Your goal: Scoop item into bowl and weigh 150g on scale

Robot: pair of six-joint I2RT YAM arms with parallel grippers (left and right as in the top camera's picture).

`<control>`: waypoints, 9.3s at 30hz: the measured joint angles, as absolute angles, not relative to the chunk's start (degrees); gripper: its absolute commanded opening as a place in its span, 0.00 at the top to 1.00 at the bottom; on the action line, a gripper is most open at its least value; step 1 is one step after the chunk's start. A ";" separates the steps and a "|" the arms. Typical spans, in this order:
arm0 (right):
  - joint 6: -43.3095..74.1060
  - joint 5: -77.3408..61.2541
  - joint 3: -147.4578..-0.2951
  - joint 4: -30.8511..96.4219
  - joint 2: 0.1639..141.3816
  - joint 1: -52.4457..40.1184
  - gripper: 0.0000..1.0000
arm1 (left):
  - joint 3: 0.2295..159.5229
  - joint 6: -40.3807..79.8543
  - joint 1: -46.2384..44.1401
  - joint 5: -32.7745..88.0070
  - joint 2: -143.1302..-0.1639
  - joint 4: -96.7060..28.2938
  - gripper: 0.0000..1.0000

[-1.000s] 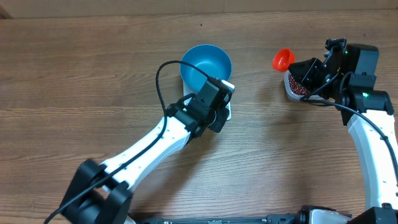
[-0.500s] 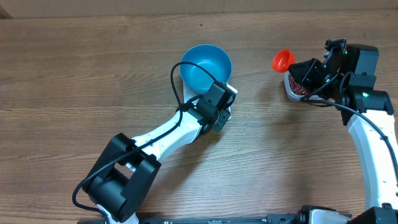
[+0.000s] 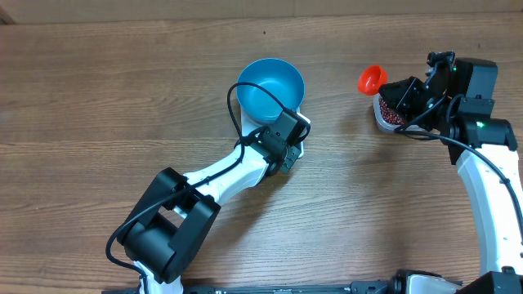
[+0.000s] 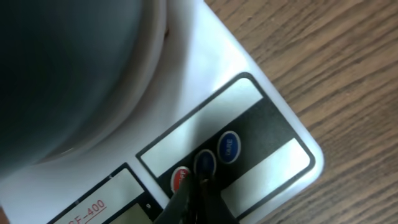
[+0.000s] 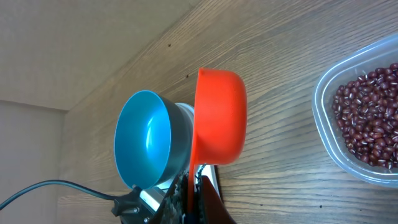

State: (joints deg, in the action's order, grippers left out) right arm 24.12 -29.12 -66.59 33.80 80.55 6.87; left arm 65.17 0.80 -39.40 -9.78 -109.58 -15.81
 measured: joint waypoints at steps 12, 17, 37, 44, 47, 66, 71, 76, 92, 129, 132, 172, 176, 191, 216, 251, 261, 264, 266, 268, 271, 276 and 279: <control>24.12 -29.15 -66.59 33.85 80.55 6.87 0.96 | 65.17 3.03 -39.40 -12.71 -109.58 -14.50 0.96; 24.14 -29.15 -66.59 33.87 80.55 6.87 0.96 | 65.17 3.03 -39.40 -12.71 -109.62 -14.24 0.96; 24.14 -29.15 -66.59 33.87 80.55 6.87 0.96 | 65.17 3.03 -39.42 -13.15 -110.28 -14.11 0.96; 24.10 -29.15 -66.59 33.87 80.55 6.87 0.96 | 65.21 3.03 -39.42 -13.61 -110.28 -14.83 0.96; 24.12 -29.15 -66.59 33.87 80.55 6.87 0.96 | 65.23 3.03 -39.40 -14.02 -110.28 -15.11 0.96; 24.10 -29.12 -66.59 33.87 80.55 6.90 0.96 | 65.23 1.48 -39.35 -13.56 -110.50 -14.41 0.96; 24.12 -29.12 -66.59 33.85 80.55 6.87 0.96 | 65.43 1.08 -39.35 -13.52 -110.50 -14.92 0.96; 24.12 -29.12 -66.59 33.82 80.55 6.87 0.96 | 65.78 1.04 -39.35 -13.10 -109.91 -17.39 0.96; 24.12 -29.15 -66.59 33.87 80.55 6.87 0.96 | 65.76 -2.11 -39.24 -7.05 -93.19 -21.41 0.96; 24.10 -29.15 -66.59 33.61 80.55 6.87 0.96 | 65.76 -20.62 -18.59 16.16 -70.91 -42.26 0.00; 24.12 -29.15 -66.59 33.63 80.55 6.87 0.96 | 65.76 -21.37 -17.63 16.56 -70.91 -41.39 0.00; 23.94 -29.12 -66.59 33.69 80.55 6.87 0.96 | 65.76 -25.67 -12.21 22.55 -74.78 -41.60 0.01; 23.97 -29.15 -66.59 33.65 80.55 6.87 0.96 | 65.76 -25.65 -12.21 22.52 -74.81 -41.63 0.00; 23.92 -29.12 -66.59 33.65 80.55 6.87 0.96 | 65.76 -25.21 -12.21 22.31 -74.81 -39.83 0.00; 23.73 -29.15 -66.59 34.79 80.55 6.87 0.96 | 65.76 -24.97 -12.21 22.31 -74.81 -39.77 0.00; 20.93 -23.73 -66.59 46.28 76.75 6.87 0.96 | 65.76 -24.36 -12.21 22.28 -74.81 -39.83 0.00; 19.46 -23.51 -66.59 47.29 75.59 6.87 0.96 | 65.76 -24.36 -12.21 22.28 -74.81 -39.83 0.00; 18.98 -23.55 -66.59 47.27 75.59 6.87 0.96 | 65.76 -24.36 -12.21 22.28 -74.81 -39.83 0.00; 18.76 -23.53 -66.59 47.27 75.59 6.87 0.96 | 65.76 -24.36 -12.21 22.28 -74.81 -39.83 0.01; 18.59 -23.53 -66.59 47.29 75.59 6.87 0.96 | 65.76 -24.36 -12.21 22.28 -74.81 -39.83 0.00; 18.35 -23.53 -66.59 47.24 75.59 6.87 0.96 | 65.76 -24.36 -12.21 22.28 -74.81 -39.83 0.01; 18.09 -23.38 -66.59 47.20 75.59 6.87 0.96 | 65.76 -24.36 -12.21 22.31 -74.81 -39.83 0.00; 17.96 -23.09 -66.59 47.20 75.59 6.87 0.96 | 65.76 -24.36 -12.21 22.28 -74.81 -39.83 0.00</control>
